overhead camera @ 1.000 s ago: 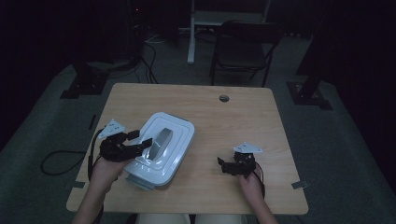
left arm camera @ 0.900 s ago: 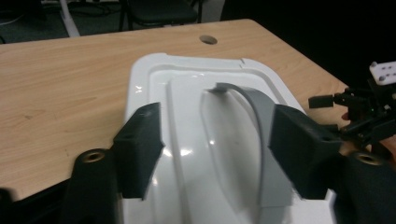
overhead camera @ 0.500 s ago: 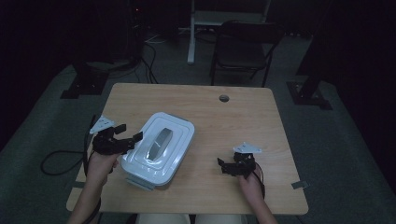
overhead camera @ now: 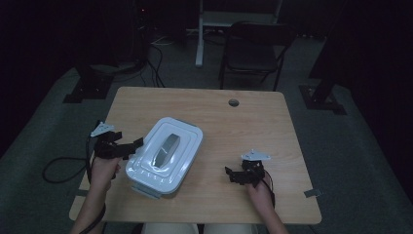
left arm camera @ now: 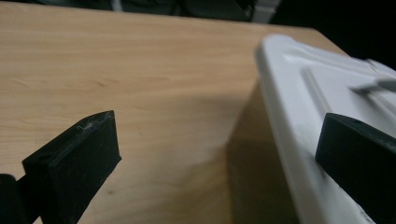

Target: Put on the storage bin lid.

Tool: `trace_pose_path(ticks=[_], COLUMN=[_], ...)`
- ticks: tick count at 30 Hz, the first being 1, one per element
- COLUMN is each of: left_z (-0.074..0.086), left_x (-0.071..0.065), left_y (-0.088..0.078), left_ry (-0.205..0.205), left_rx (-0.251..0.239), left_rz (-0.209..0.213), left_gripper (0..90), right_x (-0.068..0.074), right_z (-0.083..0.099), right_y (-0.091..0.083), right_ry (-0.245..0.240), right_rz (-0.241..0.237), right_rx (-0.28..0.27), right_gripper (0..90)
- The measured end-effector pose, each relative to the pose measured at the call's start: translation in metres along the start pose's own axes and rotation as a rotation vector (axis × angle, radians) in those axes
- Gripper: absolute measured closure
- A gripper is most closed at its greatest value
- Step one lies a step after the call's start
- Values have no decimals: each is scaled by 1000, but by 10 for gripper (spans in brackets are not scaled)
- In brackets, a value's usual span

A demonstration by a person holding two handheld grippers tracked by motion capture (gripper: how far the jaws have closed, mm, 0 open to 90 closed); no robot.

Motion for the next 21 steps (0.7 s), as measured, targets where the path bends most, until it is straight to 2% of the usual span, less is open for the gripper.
trace_pose_path(ticks=[3,6,8,12,15,16,19,21], left_z=[1,8,14,25,31,33,42,47], left_x=[9,17,22,30,34,35,36,37], left_y=[3,11,17,28,34,36,44,47], left_ry=[-19,17,29,24,23,26,30,42], left_rx=[-21,-5,9,22,13,8,34,41], left_rz=[-25,-73,-85,-109,-130,-134,-131,-150], left_gripper=[6,6,6,6,6,6,6,6], right_x=[1,1,1,2,3,3,4,5], right_z=[-1,0,0,0,-1,-1,0,0], right_y=[0,0,1,1,2,2,3,3], right_ry=[0,1,-1,-1,-1,-2,-3,-2], right_rz=[-2,-1,-1,-3,-5,-5,-8,-11], right_rx=[-3,-1,1,-1,-3,-2,-1,-3], right_gripper=[125,125,125,125,125,125,125,125])
Point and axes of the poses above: each handheld gripper's, and its own axes: y roughly forward along the jaws, z roughly out of its underside, x roughly to its left, the point moved 6 cm from there along y, roughly forward along the jaws, and after that the axes turned 2 degrees about -z, right-handed, at the moved point
